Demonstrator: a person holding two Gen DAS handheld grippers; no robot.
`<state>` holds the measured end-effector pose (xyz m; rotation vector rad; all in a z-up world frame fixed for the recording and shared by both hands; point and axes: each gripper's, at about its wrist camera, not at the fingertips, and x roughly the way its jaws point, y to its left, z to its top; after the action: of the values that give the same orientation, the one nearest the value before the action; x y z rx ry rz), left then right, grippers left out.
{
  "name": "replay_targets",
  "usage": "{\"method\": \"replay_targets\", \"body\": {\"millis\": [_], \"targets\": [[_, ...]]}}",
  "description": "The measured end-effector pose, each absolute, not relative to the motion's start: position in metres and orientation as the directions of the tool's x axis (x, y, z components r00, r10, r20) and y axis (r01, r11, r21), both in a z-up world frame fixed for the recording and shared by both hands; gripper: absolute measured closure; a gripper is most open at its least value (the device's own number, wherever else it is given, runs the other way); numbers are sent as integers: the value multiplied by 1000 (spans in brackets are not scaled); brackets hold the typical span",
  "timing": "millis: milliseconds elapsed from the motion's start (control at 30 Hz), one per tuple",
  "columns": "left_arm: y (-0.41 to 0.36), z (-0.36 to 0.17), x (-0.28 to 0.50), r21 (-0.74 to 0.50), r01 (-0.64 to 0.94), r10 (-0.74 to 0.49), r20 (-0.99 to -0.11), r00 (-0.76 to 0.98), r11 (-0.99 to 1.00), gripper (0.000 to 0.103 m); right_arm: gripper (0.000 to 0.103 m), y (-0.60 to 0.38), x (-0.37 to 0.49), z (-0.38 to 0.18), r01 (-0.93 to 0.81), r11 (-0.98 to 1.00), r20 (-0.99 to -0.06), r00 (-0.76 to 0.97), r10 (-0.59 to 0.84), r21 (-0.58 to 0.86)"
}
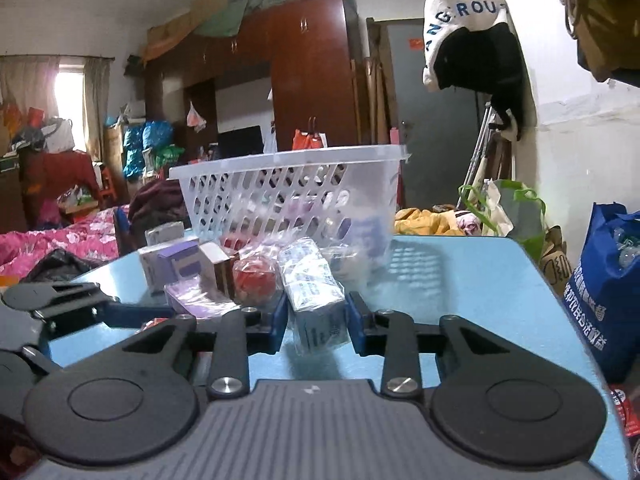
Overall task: Organize objects
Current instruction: 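Grasp the red bagged ball with the left gripper while the right grasps a clear white packet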
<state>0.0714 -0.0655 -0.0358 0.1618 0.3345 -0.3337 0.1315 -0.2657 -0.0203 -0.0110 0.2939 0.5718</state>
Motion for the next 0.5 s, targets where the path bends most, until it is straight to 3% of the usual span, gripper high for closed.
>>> {"method": "replay_targets", "body": {"millis": [33,500], "targets": [[-66,-37,71,111,337,-281,-348,894,935,53,68,-267,132,-20,-534,842,-274,801,532,74],[-16,-18,46,69,280,-259,-217,941,958,54,68,-267,124,-15,-541,838,-235,807,542,74]]}}
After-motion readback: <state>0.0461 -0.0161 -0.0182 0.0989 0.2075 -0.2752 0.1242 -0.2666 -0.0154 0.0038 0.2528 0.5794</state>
